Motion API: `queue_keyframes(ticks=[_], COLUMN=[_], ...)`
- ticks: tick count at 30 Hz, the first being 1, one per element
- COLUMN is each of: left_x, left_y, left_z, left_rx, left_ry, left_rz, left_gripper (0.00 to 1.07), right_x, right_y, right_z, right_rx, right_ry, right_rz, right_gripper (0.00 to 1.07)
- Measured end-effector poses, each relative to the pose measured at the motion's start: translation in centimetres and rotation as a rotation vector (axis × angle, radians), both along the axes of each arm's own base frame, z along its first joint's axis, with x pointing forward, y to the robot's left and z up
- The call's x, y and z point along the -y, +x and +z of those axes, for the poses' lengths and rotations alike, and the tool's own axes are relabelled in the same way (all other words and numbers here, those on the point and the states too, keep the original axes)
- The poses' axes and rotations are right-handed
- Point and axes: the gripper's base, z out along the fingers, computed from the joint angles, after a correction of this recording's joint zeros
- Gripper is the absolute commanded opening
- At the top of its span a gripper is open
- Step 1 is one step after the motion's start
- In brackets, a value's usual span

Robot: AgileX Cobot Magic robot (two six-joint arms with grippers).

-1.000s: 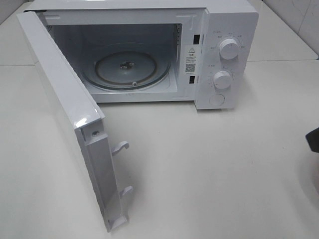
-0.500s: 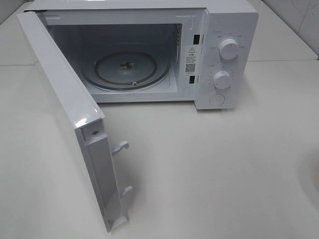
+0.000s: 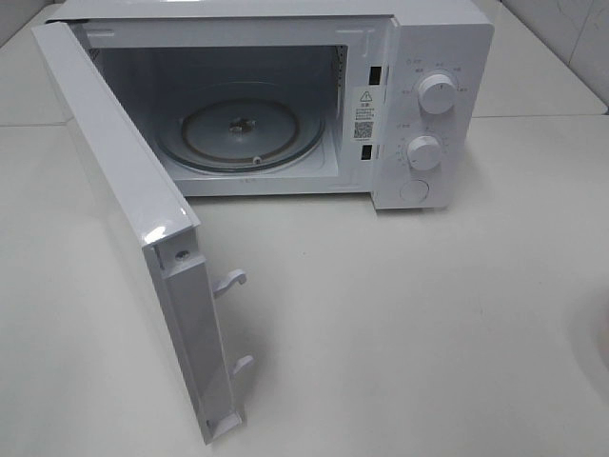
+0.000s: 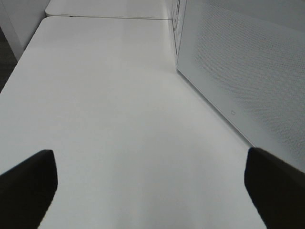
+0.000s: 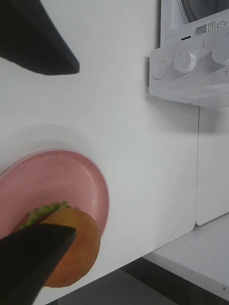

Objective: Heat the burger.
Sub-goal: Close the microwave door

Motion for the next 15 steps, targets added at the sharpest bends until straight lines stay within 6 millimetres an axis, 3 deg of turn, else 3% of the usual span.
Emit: queue_keyframes(ticks=[15], left_x=[0.00], left_y=[0.00], left_z=[0.00], left_rx=[0.000], left_ry=[0.000], left_rz=[0.000], left_gripper=[1.00], right_x=[0.00], right_y=[-0.01], right_z=[-0.02], right_rx=[-0.002], right_ry=[-0.001], right_rz=[-0.002], right_gripper=[0.75])
